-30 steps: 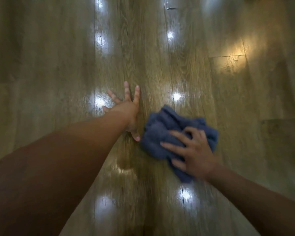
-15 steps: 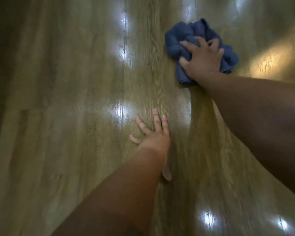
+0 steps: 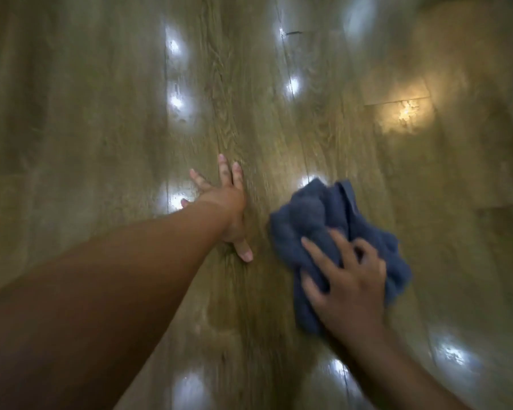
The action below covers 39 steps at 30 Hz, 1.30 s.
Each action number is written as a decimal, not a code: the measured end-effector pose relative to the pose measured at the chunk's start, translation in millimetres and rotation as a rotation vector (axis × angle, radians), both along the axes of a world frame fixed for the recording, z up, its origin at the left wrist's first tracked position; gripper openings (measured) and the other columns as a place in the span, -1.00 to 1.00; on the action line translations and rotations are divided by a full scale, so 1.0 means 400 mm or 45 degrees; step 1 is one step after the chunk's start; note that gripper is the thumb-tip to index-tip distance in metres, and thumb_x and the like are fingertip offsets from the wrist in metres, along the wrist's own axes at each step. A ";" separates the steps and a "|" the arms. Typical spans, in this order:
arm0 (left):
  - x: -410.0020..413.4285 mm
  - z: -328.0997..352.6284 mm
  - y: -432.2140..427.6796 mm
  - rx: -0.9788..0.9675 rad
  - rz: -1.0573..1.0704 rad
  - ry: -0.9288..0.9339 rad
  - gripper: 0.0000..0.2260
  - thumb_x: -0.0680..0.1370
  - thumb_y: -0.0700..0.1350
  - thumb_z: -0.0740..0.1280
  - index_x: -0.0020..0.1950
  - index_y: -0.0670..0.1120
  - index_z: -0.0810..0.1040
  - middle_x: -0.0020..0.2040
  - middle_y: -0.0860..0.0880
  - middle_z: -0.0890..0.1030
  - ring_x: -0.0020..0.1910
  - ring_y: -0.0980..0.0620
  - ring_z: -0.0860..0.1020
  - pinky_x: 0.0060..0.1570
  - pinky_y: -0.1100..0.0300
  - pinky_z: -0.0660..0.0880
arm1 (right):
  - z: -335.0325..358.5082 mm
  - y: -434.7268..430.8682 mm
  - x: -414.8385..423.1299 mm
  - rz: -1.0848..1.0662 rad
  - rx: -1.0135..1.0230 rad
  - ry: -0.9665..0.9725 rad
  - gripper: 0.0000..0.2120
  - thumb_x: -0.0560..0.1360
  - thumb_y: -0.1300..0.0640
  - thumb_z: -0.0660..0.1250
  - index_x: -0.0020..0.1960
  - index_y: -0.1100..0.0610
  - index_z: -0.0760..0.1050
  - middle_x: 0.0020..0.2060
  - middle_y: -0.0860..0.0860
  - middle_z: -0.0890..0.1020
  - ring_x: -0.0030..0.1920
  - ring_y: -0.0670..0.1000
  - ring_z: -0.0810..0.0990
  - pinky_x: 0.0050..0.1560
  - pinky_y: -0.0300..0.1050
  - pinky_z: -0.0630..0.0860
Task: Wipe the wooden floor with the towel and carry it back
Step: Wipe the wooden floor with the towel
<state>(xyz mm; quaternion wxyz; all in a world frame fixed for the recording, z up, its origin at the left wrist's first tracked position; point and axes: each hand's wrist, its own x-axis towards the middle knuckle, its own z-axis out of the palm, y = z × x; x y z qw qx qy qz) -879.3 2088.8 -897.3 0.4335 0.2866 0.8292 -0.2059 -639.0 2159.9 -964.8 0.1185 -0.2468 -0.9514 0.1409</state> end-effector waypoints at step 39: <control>-0.029 -0.046 0.002 -0.097 0.079 -0.127 0.60 0.00 0.32 0.65 0.24 0.01 -0.77 0.14 -0.09 -0.84 0.16 -0.47 -0.70 0.22 -0.68 -0.11 | -0.008 0.412 -0.583 0.015 0.158 -0.202 -0.51 0.54 -0.27 0.11 0.46 -0.28 0.29 0.41 -0.02 0.37 0.27 0.23 0.35 0.23 0.18 0.28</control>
